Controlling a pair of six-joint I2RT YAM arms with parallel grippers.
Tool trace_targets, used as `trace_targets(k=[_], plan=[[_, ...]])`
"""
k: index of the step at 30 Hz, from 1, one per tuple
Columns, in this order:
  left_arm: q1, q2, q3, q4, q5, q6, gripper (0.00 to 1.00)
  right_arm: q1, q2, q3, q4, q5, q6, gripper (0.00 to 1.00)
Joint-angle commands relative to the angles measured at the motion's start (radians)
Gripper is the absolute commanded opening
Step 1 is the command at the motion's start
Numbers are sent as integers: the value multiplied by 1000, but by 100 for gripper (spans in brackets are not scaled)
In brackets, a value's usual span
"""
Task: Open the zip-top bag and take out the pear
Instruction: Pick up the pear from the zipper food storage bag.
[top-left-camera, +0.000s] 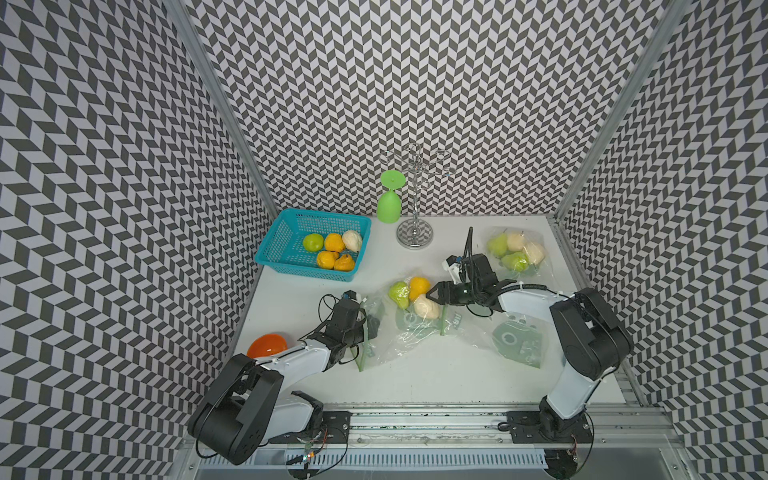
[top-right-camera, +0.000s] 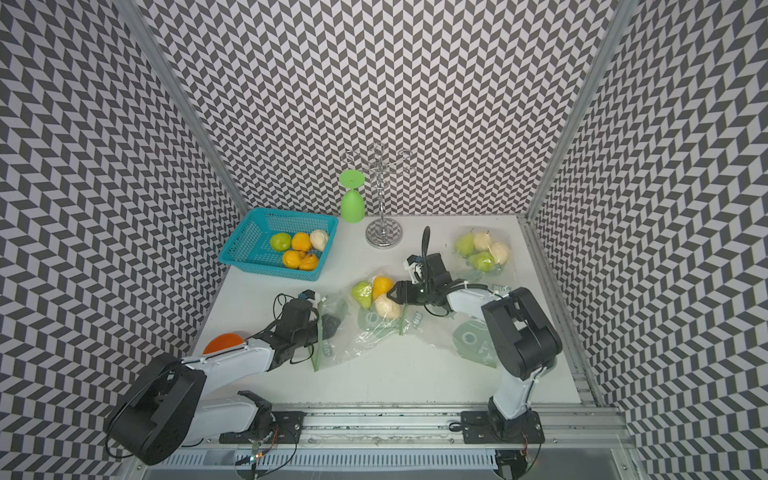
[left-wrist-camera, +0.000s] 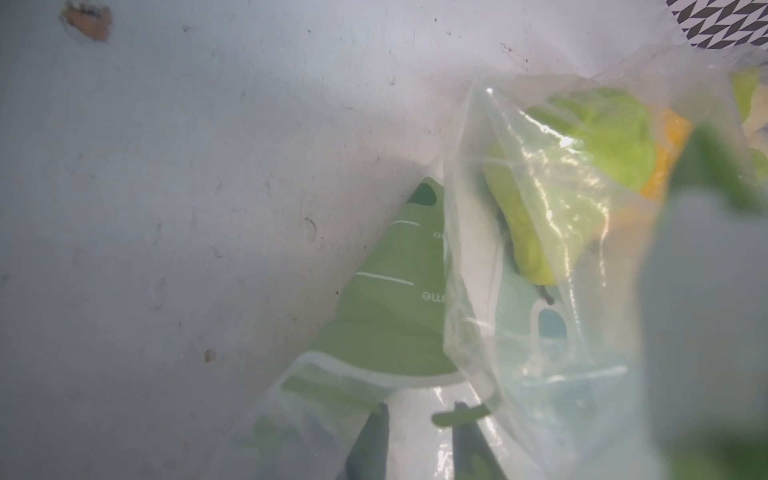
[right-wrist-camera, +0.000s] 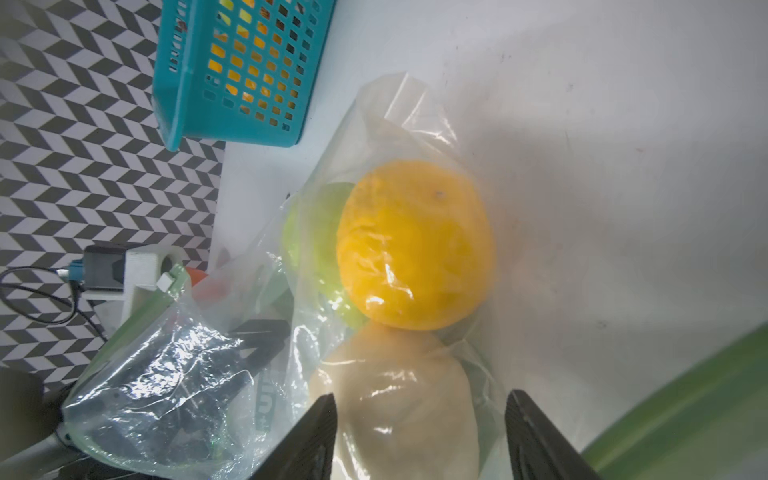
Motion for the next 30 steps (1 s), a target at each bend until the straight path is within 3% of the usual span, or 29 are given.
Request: trace_targets(k=[1,6,11,14,22,30], plan=[[7,22,-12,41,19,19,29,6,60,-2,103,-80,-40,65],[7,45,-10,49,30,26,28,5,112,17,106,-100,-55,60],[9,51,-13,64,36,35,28,6,117,7,138,-151,-45,15],[9,44,-30,96,50,36,28,9,62,7,125,-168,-40,0],[9,66,-54,119,62,23,26,13,-142,65,4,-161,-9,0],[9,126,-65,155,59,11,27,37,-246,83,-71,-155,6,0]])
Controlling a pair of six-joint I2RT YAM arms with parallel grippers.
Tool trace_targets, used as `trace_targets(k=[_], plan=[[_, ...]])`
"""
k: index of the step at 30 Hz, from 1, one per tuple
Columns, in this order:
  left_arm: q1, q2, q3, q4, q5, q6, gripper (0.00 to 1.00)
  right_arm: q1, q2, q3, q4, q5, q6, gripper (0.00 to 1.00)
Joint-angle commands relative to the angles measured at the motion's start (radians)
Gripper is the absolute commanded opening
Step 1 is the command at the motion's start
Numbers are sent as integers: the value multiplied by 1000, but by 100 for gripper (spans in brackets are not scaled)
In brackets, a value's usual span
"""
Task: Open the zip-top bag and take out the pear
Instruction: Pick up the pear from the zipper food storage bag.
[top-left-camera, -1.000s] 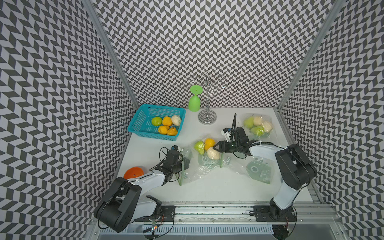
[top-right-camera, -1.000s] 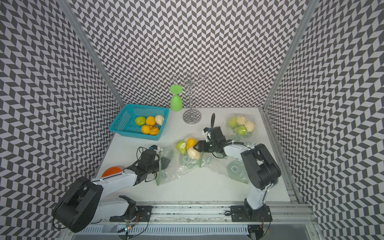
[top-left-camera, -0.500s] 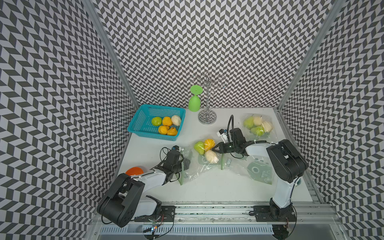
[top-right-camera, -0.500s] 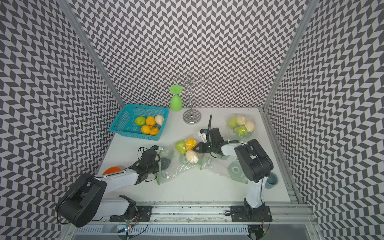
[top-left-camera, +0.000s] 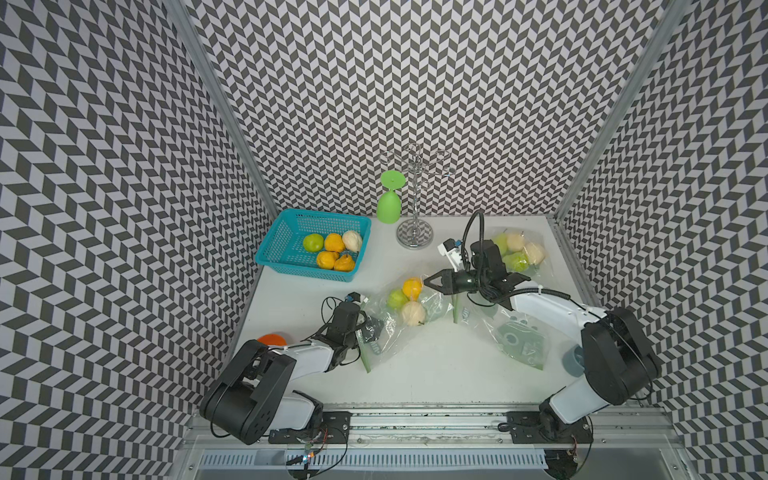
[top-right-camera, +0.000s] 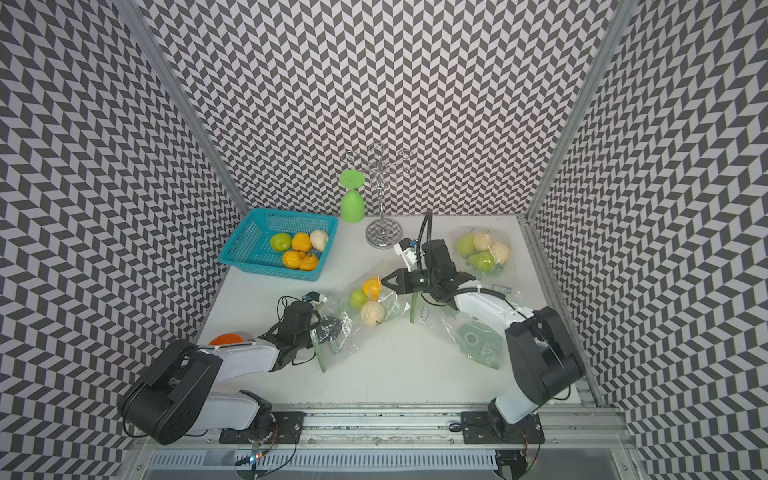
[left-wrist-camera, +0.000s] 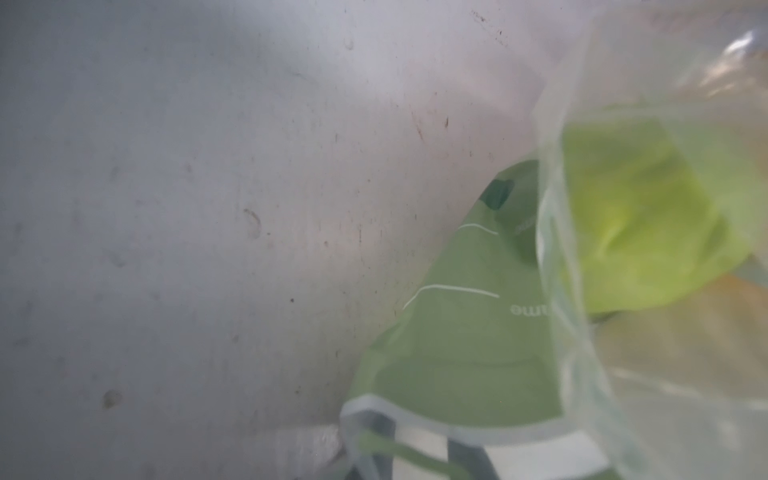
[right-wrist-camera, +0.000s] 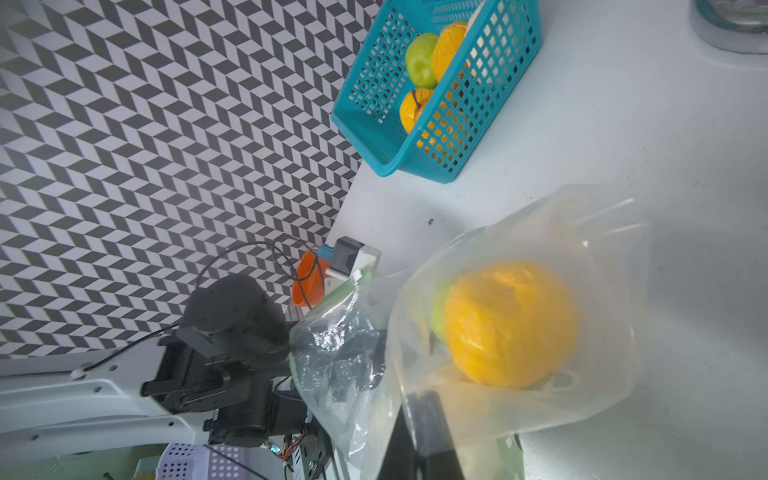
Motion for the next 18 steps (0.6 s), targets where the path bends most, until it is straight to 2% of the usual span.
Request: trace_targets(k=[1,4,7,10,12,18], plan=[[4,9,-30,-29,-12,-8,29,8,-42,19,-39,5,2,0],[5,-39,-46,-24,-13,-13,39,4,-39,24,-76,11,-14,0],[4,-83,-55,-33,-20,-10,51,10,-65,7,-30,-18,14,0],[5,-93,-53,-38,-17,-12,56,34,-96,23,-16,-43,20,0],[4,-84,-53,-33,-15,-15,54,45,-112,31,0,-78,25,0],[4,-24,-53,-21,-2,-21,34,43,-172,-27,120,-166,74,0]])
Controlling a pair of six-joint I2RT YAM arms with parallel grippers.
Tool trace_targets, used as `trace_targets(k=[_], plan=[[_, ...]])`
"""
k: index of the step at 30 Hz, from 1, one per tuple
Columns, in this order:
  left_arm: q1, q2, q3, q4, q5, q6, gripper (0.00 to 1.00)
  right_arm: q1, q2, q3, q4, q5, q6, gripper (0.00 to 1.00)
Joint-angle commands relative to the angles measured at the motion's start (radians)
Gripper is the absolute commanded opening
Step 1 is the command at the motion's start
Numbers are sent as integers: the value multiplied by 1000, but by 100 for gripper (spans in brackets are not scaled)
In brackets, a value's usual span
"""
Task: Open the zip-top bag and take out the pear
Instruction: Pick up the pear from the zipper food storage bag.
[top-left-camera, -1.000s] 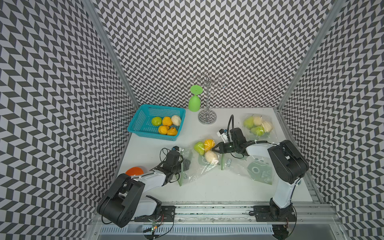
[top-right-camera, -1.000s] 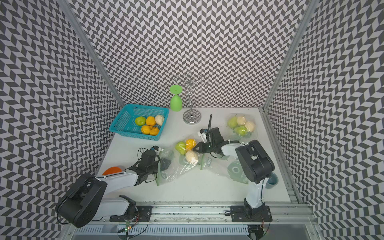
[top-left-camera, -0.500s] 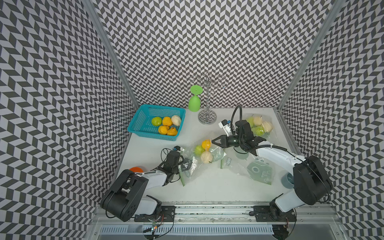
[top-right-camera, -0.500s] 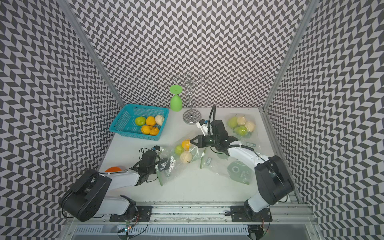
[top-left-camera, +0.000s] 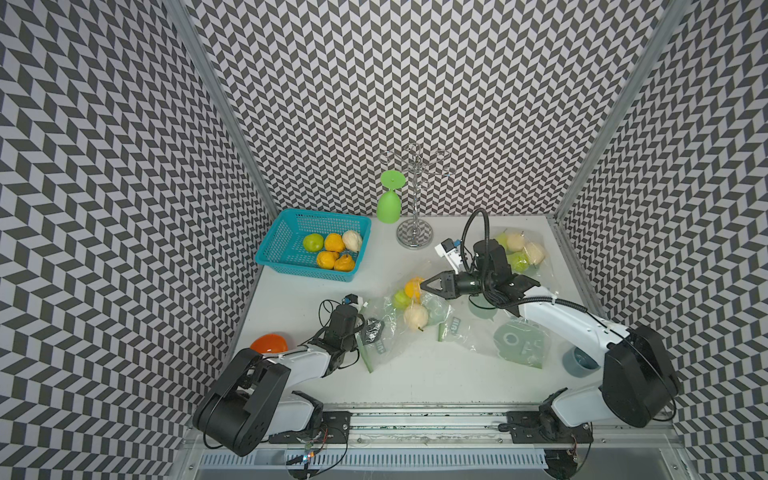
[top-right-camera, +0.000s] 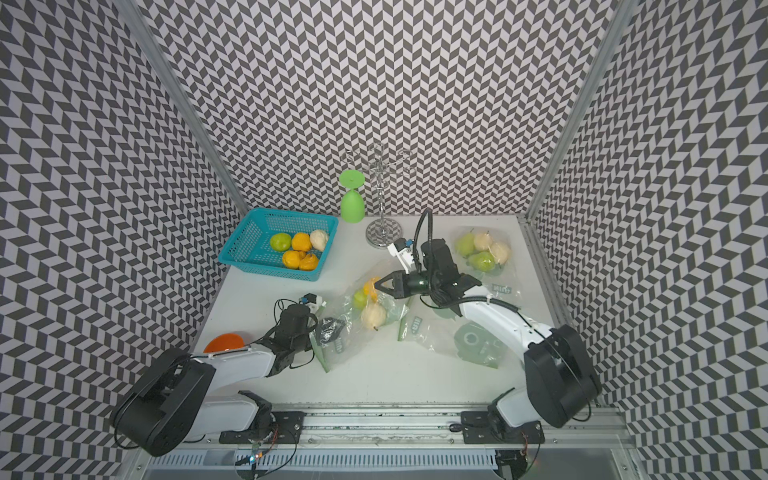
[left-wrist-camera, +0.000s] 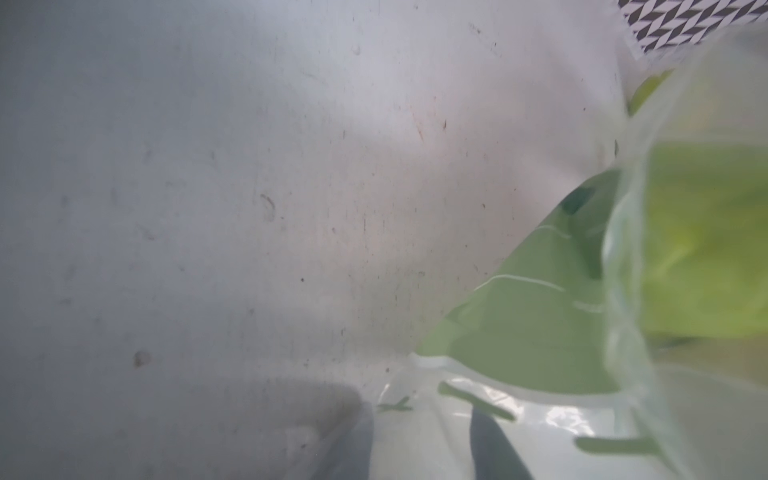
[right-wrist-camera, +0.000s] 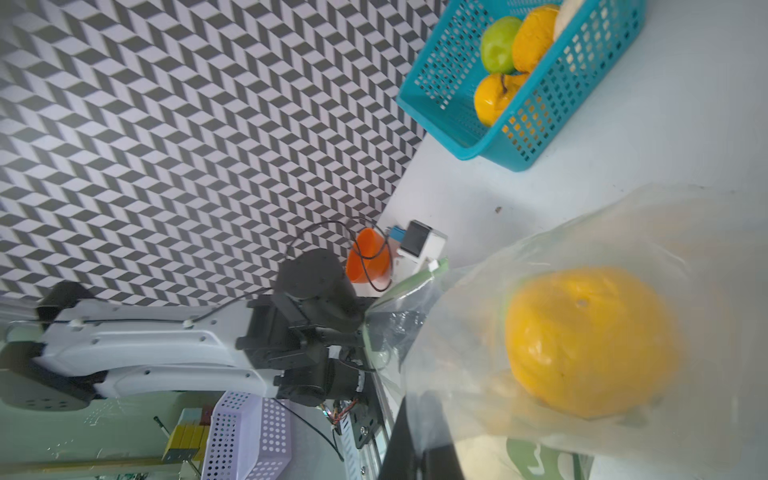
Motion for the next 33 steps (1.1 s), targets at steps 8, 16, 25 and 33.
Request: trace_targets(k=[8,16,25,33], plan=[[3,32,8,-61,-17,20,29,-24,-159,-201,236,-97,84,0],[1,49,20,-69,-15,27,31,-44,-254,-412,175,43,62,0],[-37,-36,9,-62,34,27,42,-85,-282,-374,-98,391,14,36],[-66,-155,-19,-88,99,10,55,-76,-425,-284,-151,337,16,50]])
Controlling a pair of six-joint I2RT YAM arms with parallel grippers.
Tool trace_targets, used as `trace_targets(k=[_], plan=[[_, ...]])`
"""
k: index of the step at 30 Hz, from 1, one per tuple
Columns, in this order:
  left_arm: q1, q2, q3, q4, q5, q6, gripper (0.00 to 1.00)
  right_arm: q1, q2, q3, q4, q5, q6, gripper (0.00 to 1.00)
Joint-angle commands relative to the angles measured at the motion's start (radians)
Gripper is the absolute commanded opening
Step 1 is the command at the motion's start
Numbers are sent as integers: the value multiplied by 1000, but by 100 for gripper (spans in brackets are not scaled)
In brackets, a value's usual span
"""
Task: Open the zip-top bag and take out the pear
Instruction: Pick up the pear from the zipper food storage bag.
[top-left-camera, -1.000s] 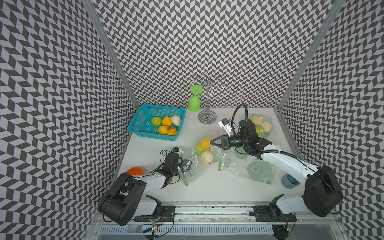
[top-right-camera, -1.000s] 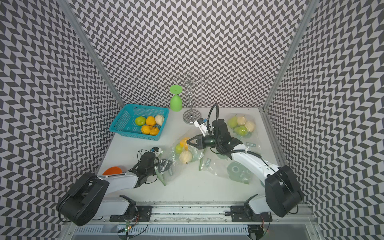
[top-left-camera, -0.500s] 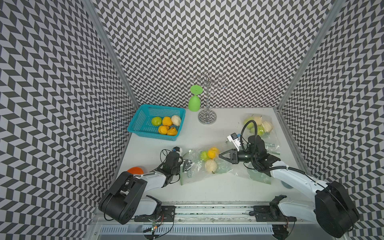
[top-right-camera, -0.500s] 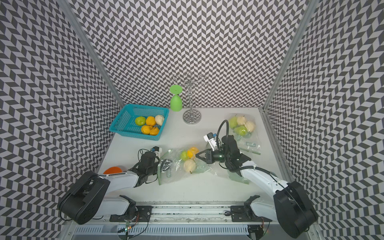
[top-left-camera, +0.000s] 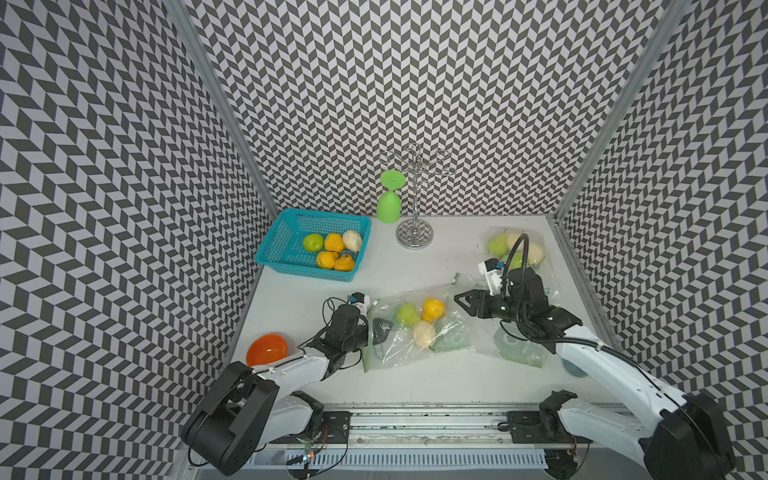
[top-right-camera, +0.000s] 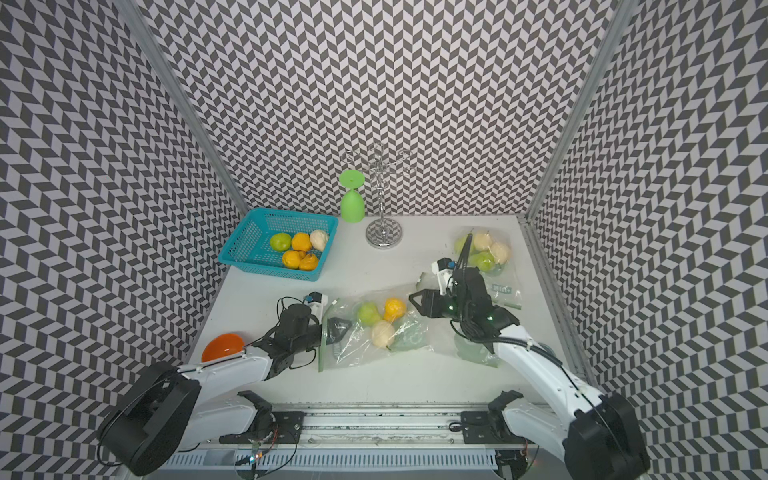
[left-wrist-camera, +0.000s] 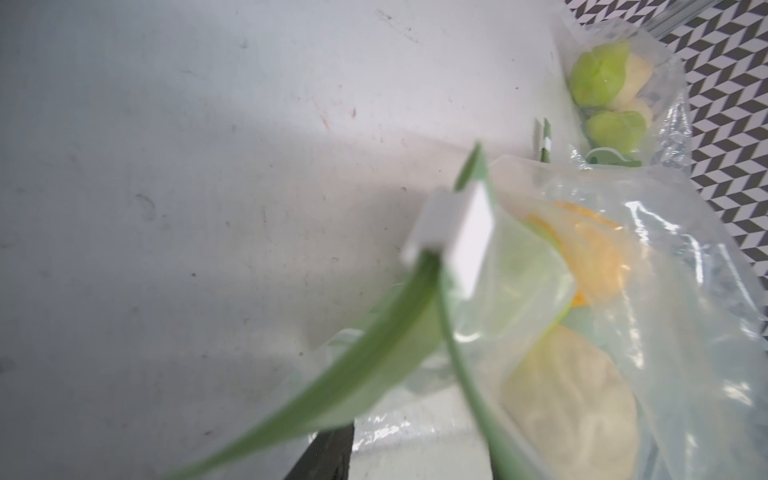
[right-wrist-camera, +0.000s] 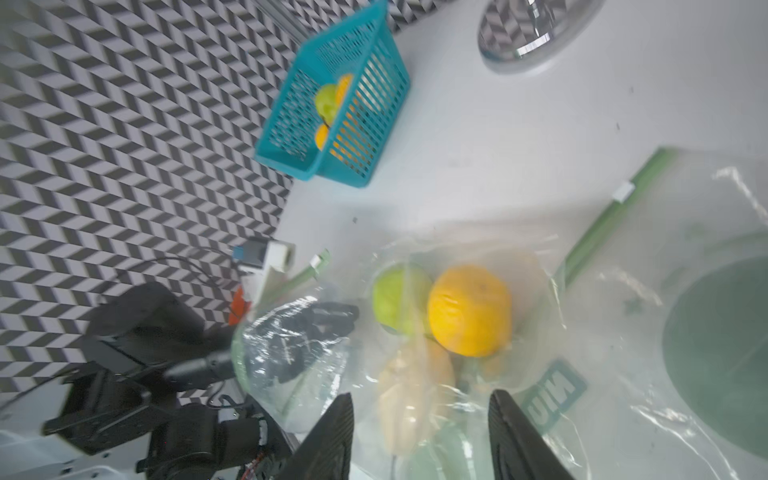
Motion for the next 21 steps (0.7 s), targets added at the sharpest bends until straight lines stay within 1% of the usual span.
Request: trace_targets(k=[1,2,4,5,8,10,12,14,19,21], plan=[[-10,-33,-31,-22,41,-5,55,30,-21,1,25,-61,18,47],[-10,-36,-31,-22,47,-6,55,63,-2,-1,31,-58,30,41],[-13,-37,-26,-20,62,-8,55,141,46,-3,54,-10,48,25],[-17,-37,-22,-25,59,-6,55,183,83,-8,76,12,61,20],[-20,-39,-22,-31,55,-5,56,234,210,-5,112,21,88,10],[-21,-45,-26,-28,60,-8,57,260,276,-18,151,68,104,7],[-23,-53,-30,-28,62,-7,58,275,328,-31,204,69,120,6],[-23,-64,-30,-31,68,-5,60,294,375,-34,214,95,127,4],[-27,-73,-24,-29,113,8,66,313,442,-71,258,126,145,3],[-29,-75,-24,-30,136,11,68,321,461,-83,283,119,149,2]])
